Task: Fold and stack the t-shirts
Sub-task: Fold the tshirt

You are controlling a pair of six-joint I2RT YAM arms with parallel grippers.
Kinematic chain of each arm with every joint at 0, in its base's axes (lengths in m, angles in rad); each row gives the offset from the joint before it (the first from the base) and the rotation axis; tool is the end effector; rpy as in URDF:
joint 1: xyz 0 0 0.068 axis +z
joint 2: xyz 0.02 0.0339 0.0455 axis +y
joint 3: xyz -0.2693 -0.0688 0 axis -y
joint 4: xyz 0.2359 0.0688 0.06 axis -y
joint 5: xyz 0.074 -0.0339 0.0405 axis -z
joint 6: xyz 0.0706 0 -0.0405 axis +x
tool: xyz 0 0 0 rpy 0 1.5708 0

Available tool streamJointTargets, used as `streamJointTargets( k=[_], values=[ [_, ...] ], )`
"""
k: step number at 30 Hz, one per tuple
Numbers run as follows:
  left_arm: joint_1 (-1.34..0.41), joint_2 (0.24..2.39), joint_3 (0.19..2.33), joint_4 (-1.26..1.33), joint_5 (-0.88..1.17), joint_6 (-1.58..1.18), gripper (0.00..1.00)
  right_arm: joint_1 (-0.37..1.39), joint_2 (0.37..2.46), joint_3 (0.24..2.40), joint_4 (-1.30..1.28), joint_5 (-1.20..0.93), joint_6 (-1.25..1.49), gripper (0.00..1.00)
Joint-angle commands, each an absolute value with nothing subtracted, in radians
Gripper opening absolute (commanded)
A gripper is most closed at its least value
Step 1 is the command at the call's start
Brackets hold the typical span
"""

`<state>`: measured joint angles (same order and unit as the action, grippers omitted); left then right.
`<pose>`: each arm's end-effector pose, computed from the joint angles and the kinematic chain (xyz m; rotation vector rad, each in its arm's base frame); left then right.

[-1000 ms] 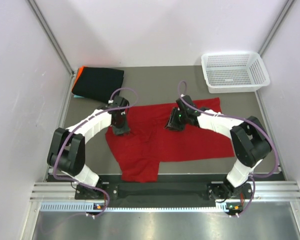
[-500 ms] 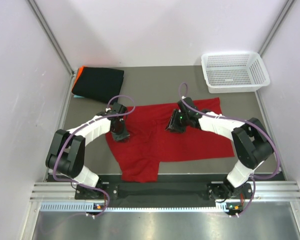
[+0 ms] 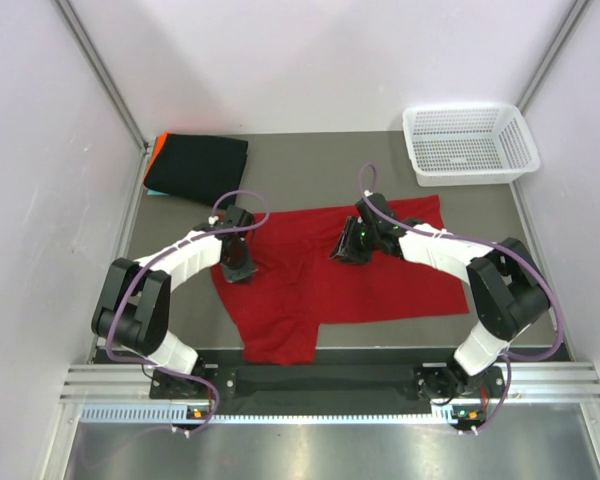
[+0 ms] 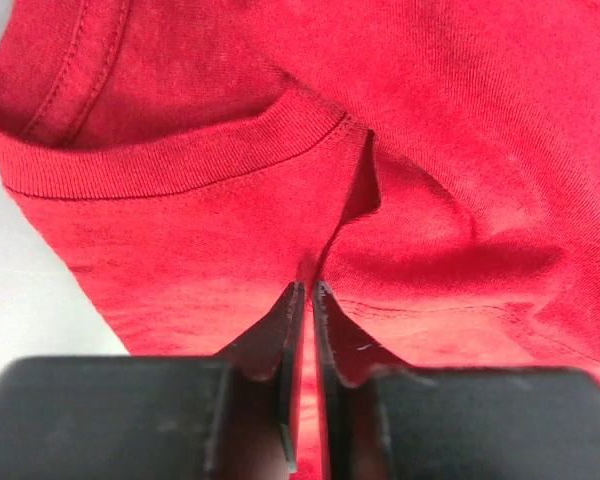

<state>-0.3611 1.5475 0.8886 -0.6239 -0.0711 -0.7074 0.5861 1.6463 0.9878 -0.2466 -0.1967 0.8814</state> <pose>0.2618 -0.0935 0.1473 -0.5064 2.8100 -0.1234 0.2857 0.2062 0.1725 0.3014 2.6432 0.8103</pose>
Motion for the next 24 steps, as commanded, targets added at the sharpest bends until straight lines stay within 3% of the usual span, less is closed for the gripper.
streamJointTargets(
  k=[1,12,16,21,24],
  values=[
    [-0.365,1.523,0.899,-0.621,-0.083,-0.724,0.16,0.584,1.603,0.988,-0.212,-0.202,0.868,0.33],
    [-0.377,1.559,0.867,-0.578,-0.072,-0.744,0.17,0.584,1.603,0.977,-0.206,-0.202,0.871,0.33],
    [-0.377,1.563,0.868,-0.571,-0.066,-0.744,0.13,0.584,1.605,0.976,-0.201,-0.202,0.874,0.33],
    [-0.380,1.572,0.868,-0.569,-0.061,-0.742,0.00,0.586,1.598,0.973,-0.199,-0.202,0.876,0.33],
    [-0.380,1.572,0.883,-0.607,-0.084,-0.742,0.00,0.584,1.597,0.969,-0.199,-0.202,0.876,0.33]
  ],
)
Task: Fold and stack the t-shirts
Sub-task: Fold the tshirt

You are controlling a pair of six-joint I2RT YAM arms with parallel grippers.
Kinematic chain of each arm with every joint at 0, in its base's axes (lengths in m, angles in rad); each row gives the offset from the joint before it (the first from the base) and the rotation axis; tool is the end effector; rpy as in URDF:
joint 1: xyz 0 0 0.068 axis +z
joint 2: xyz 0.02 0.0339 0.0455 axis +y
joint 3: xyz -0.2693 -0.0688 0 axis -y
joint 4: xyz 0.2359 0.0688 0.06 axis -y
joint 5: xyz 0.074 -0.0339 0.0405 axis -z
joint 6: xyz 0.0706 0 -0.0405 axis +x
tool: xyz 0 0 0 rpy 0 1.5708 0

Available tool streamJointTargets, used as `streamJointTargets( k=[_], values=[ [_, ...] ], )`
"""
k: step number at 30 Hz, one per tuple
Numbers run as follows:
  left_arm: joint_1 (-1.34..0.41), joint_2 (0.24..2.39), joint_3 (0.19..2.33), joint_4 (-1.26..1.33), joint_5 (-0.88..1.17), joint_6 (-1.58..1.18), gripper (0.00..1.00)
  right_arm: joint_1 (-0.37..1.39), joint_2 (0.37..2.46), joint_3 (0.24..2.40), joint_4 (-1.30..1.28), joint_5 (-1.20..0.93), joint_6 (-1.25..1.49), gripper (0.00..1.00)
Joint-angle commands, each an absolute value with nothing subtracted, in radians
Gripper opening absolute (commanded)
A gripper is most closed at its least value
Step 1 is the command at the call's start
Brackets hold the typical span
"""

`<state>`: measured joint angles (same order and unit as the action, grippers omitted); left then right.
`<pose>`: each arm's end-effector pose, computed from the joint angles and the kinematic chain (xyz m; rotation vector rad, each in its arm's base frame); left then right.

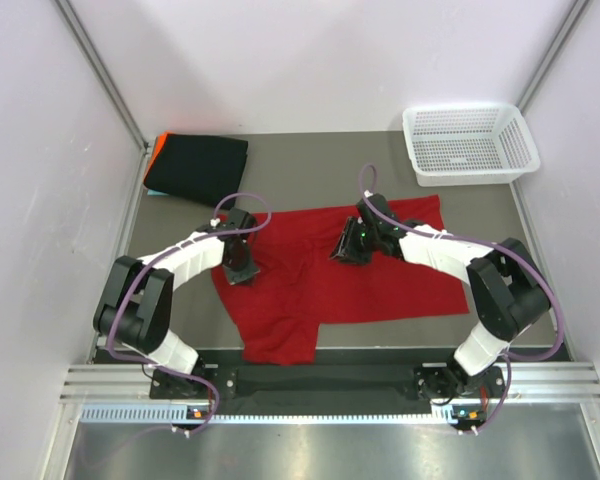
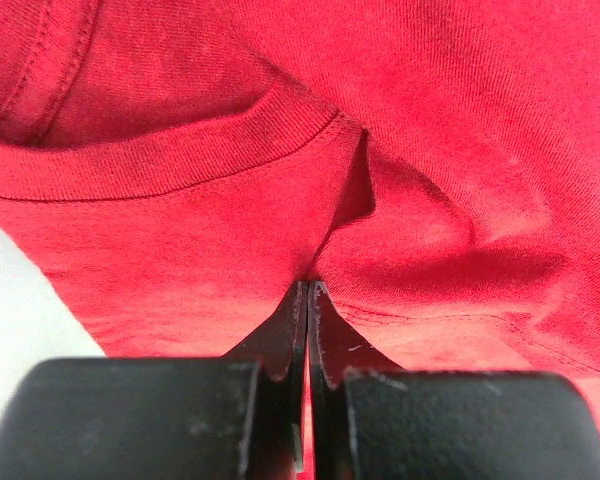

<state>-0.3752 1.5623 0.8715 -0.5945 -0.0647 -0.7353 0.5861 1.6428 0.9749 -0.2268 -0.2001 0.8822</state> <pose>0.2607 -0.0978 0.1401 -0.5256 2.8133 -0.1381 0.2849 0.2060 0.1714 0.2984 2.6346 0.8216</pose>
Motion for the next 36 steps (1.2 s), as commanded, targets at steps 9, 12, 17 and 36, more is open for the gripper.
streamJointTargets(
  k=[9,12,17,36],
  values=[
    [-0.437,1.477,0.994,-0.811,-0.259,-0.775,0.00,0.587,1.594,0.960,-0.181,-0.206,0.884,0.33],
    [-0.448,1.474,0.980,-0.831,-0.293,-0.781,0.00,0.597,1.605,0.960,-0.163,-0.213,0.884,0.33],
    [-0.449,1.471,0.939,-0.827,-0.299,-0.792,0.00,0.649,1.646,0.959,-0.091,-0.250,0.848,0.33],
    [-0.396,1.632,1.146,-0.825,-0.368,-0.704,0.00,0.729,1.752,0.827,0.365,-0.301,0.784,0.34]
  ],
)
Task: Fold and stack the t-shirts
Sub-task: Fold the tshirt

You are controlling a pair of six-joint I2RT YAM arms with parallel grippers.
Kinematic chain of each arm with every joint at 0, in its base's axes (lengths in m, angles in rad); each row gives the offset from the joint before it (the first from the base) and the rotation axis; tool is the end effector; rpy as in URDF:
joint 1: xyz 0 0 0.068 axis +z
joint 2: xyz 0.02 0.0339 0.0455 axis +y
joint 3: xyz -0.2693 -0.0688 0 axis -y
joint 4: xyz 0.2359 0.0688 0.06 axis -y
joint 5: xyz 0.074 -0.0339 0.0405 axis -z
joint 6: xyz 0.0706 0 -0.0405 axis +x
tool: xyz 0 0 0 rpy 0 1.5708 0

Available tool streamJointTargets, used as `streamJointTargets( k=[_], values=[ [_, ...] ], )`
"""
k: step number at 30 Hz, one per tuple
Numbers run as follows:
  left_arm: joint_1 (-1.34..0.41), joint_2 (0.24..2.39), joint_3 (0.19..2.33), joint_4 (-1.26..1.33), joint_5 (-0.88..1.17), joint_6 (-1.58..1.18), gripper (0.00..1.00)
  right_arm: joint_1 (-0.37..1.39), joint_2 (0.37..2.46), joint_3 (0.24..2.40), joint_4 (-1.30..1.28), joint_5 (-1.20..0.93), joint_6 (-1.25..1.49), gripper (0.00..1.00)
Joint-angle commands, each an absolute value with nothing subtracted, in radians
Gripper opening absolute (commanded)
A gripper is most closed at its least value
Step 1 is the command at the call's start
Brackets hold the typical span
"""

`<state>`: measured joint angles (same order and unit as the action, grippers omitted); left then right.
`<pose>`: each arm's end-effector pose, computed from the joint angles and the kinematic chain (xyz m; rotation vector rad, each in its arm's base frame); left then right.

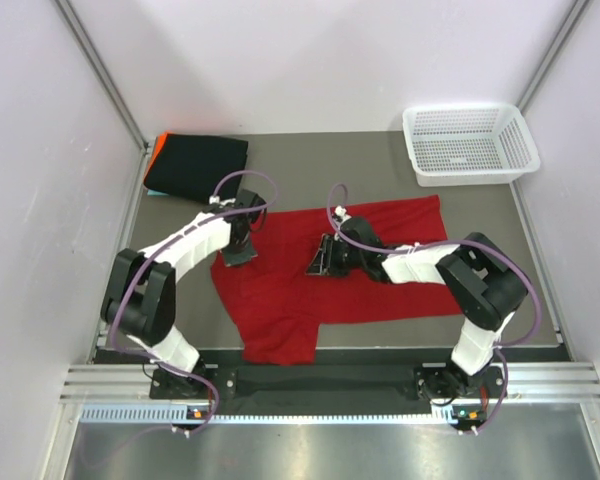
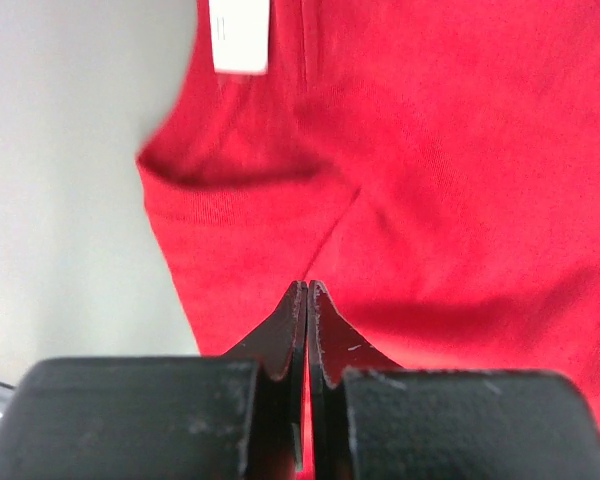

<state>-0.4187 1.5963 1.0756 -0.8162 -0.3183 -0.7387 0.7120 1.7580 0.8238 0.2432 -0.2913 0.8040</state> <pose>0.2776 -0.0994 0.1802 -0.4924 2.7235 0.1940 0.2652 0.2556 0.1338 -0.0570 2.4868 1.0673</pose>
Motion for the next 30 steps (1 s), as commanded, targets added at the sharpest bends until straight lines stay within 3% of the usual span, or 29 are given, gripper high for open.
streamJointTargets(
  k=[1,9,14,30],
  values=[
    [-0.385,1.653,1.158,-0.827,-0.371,-0.698,0.00,0.732,1.750,0.831,0.359,-0.281,0.784,0.33],
    [-0.359,1.692,1.250,-0.825,-0.367,-0.644,0.00,0.756,1.773,0.891,0.224,-0.184,0.804,0.29],
    [-0.357,1.652,1.195,-0.694,-0.206,-0.580,0.00,0.765,1.799,0.897,0.255,-0.172,0.808,0.28],
    [-0.287,1.965,1.449,-0.722,-0.281,-0.529,0.00,0.770,1.904,0.962,0.304,-0.225,0.778,0.31]
  ],
)
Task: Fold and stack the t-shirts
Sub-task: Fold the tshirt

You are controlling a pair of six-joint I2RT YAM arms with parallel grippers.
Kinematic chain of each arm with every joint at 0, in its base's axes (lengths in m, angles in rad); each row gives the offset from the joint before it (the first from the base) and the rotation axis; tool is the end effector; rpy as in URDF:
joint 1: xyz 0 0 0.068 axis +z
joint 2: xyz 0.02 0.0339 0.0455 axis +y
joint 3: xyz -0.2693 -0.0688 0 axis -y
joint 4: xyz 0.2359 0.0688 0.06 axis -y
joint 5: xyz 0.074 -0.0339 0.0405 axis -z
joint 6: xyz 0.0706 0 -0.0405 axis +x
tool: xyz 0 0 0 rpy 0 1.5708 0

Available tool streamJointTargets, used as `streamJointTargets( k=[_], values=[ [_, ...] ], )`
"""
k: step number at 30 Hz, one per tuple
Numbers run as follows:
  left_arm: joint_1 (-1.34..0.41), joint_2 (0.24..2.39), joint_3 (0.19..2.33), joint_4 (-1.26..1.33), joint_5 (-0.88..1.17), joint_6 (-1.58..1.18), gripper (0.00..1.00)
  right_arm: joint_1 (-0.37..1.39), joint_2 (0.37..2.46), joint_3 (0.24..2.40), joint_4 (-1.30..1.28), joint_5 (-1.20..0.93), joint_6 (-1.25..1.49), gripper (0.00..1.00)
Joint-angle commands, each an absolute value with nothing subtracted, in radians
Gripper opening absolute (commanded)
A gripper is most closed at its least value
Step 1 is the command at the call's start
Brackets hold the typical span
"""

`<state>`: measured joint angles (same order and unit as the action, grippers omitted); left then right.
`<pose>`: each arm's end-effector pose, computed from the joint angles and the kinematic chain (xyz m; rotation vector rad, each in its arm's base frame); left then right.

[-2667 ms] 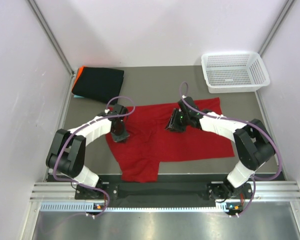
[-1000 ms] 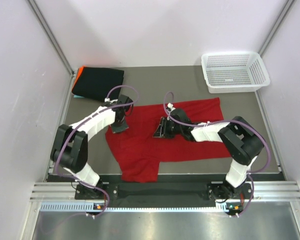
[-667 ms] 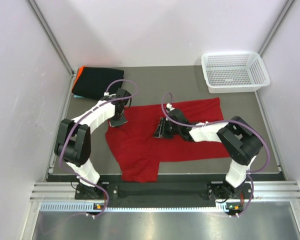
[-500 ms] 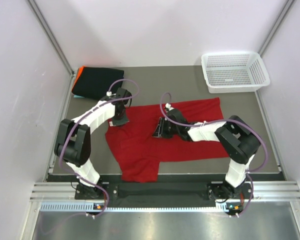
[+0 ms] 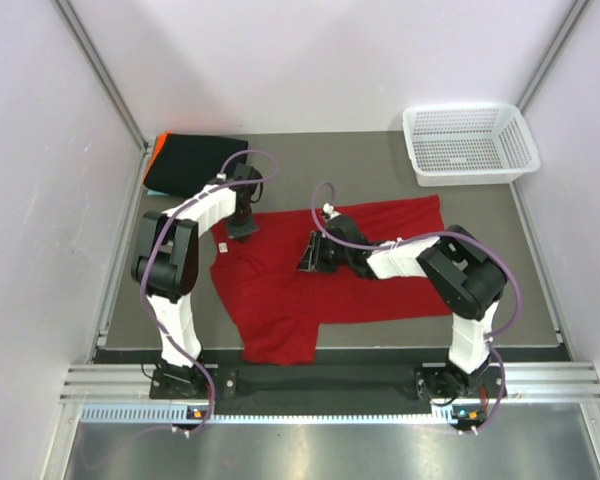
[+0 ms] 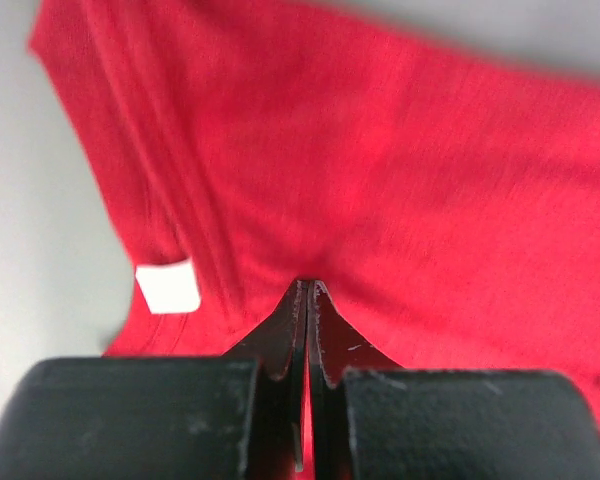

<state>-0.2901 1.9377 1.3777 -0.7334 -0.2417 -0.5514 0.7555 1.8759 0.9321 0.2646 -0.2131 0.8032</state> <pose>0.3760 -0.0946 0.1533 -0.4100 2.7574 0.1500 0.2803 0.2846 0.1247 -0.0670 2.4608 1.0128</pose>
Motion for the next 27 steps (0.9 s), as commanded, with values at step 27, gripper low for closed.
streamJointTargets(
  k=[27],
  values=[
    [-0.285,2.178,1.608,-0.733,-0.445,-0.514,0.00,0.742,1.773,1.034,-0.112,-0.345,0.614,0.00]
  ],
)
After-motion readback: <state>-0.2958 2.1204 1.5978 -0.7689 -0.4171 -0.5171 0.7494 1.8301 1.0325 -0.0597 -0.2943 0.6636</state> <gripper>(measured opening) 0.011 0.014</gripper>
